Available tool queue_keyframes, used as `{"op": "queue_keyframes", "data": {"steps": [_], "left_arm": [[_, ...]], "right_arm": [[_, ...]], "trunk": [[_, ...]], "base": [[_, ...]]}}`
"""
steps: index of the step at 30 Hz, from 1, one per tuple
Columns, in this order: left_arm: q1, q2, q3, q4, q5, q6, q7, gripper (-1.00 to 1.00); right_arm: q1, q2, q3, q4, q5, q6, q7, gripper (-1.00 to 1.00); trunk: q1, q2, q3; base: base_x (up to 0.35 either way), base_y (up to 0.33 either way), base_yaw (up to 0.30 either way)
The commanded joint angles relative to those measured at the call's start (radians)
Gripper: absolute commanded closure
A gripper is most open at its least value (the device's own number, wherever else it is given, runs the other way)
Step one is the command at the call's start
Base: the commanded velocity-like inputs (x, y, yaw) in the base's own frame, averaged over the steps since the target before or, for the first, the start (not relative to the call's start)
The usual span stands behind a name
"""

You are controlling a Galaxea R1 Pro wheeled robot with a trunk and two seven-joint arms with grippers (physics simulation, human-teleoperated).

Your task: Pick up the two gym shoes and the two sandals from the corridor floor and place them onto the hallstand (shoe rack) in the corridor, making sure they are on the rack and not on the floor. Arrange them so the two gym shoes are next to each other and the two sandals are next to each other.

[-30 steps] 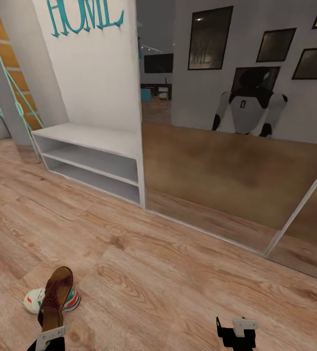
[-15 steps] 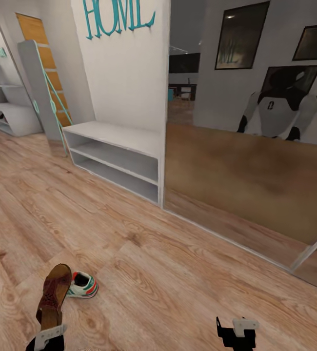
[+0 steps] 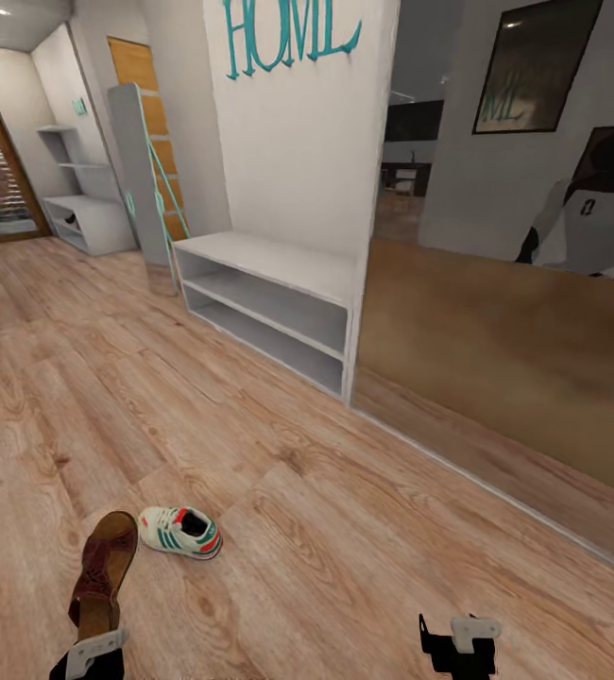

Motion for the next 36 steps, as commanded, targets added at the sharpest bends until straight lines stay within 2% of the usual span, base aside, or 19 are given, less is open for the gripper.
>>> {"op": "queue_keyframes", "data": {"steps": [1, 36], "left_arm": [[-0.001, 0.0, 0.004, 0.007, 0.008, -0.001, -0.011, 1.0], [-0.001, 0.0, 0.009, 0.025, 0.009, -0.002, -0.01, 1.0]], "right_arm": [[0.0, 0.0, 0.009, 0.0, -0.007, -0.002, -0.004, -1.0], [0.0, -0.001, 0.008, 0.0, -0.007, -0.002, -0.004, -1.0]], "trunk": [[0.0, 0.0, -0.001], [0.0, 0.0, -0.001]], "base": [[0.0, 0.0, 0.279], [0.0, 0.0, 0.279]]}}
